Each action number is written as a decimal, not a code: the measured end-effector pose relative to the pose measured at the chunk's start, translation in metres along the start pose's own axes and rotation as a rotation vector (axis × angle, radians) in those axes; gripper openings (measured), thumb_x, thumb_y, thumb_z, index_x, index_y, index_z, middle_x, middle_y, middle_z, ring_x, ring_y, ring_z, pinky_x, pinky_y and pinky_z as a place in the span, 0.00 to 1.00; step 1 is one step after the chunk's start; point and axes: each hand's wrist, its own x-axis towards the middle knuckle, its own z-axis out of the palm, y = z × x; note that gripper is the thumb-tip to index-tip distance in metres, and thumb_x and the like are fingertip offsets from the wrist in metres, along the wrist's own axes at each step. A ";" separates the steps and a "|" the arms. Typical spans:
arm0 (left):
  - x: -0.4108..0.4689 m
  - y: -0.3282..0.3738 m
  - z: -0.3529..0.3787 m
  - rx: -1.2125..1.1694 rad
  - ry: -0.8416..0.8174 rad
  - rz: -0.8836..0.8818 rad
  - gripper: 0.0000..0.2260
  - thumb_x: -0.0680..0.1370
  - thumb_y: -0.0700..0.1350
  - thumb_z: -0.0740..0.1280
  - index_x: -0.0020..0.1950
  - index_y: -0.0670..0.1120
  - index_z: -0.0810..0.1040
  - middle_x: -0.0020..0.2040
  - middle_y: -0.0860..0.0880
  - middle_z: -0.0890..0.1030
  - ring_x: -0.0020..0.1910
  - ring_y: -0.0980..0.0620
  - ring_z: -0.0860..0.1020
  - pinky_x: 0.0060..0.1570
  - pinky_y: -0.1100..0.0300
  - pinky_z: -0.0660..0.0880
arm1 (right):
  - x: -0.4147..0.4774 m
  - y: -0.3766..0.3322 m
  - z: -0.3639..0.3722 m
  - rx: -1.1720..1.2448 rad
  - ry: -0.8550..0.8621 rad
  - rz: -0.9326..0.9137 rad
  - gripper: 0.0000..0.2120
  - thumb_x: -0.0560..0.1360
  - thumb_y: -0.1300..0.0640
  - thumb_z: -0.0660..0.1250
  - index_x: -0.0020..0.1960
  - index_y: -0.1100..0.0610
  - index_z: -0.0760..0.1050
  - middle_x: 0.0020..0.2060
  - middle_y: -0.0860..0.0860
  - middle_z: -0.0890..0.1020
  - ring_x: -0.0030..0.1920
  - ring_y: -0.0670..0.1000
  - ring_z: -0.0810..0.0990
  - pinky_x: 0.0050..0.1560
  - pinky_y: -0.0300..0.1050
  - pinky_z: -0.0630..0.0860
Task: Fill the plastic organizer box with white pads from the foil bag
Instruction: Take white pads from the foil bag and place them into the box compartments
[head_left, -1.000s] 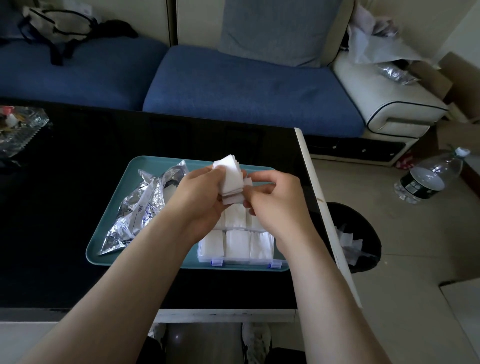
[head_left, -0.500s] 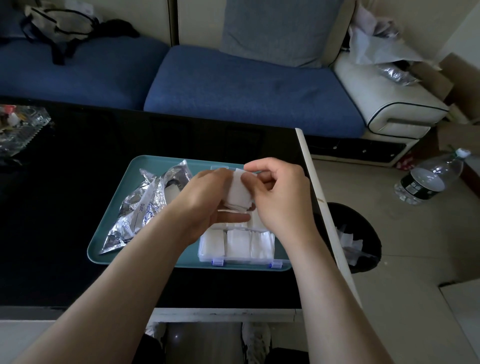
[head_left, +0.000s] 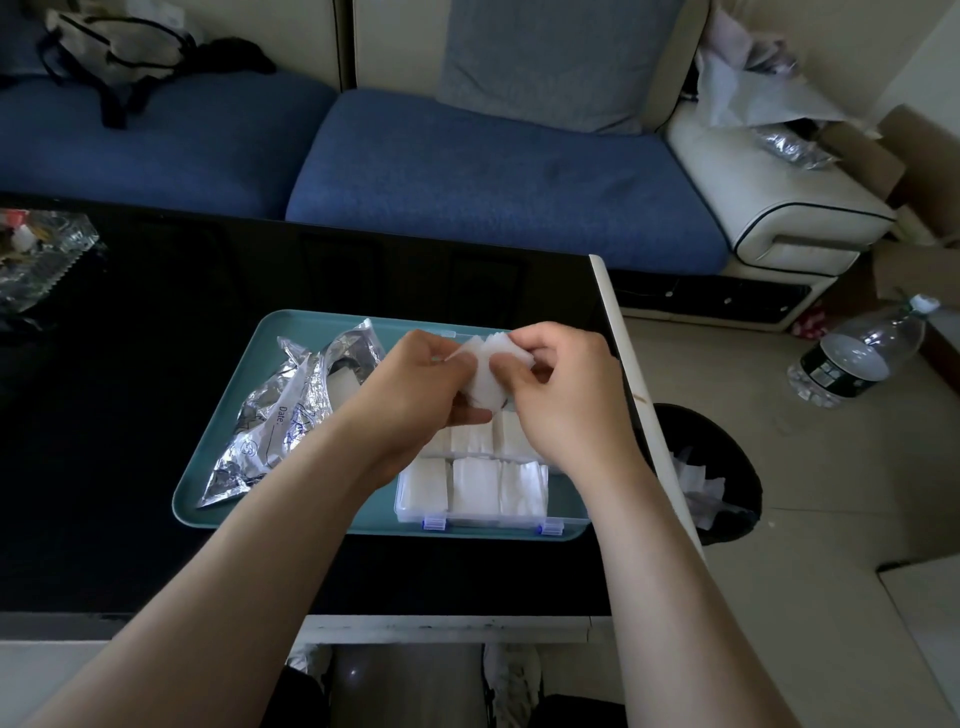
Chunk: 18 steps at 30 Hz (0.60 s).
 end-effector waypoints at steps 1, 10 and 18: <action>0.001 -0.001 -0.001 -0.037 0.021 -0.007 0.06 0.87 0.41 0.63 0.53 0.40 0.77 0.55 0.36 0.83 0.52 0.42 0.86 0.51 0.50 0.85 | 0.000 0.001 -0.001 0.047 0.022 0.012 0.11 0.80 0.55 0.74 0.62 0.51 0.84 0.50 0.45 0.87 0.48 0.41 0.85 0.42 0.29 0.78; 0.008 0.002 -0.008 -0.354 0.180 -0.082 0.06 0.85 0.40 0.66 0.58 0.37 0.77 0.55 0.38 0.84 0.51 0.42 0.87 0.49 0.49 0.86 | 0.000 0.004 -0.003 0.293 0.127 0.133 0.11 0.79 0.59 0.74 0.57 0.44 0.84 0.49 0.45 0.88 0.49 0.44 0.87 0.47 0.44 0.86; 0.006 -0.004 -0.021 0.127 0.135 0.252 0.02 0.78 0.44 0.77 0.49 0.51 0.89 0.44 0.44 0.87 0.45 0.44 0.85 0.48 0.48 0.85 | -0.002 0.004 -0.007 -0.041 0.092 -0.026 0.11 0.83 0.61 0.68 0.62 0.50 0.84 0.50 0.44 0.84 0.47 0.39 0.80 0.42 0.21 0.71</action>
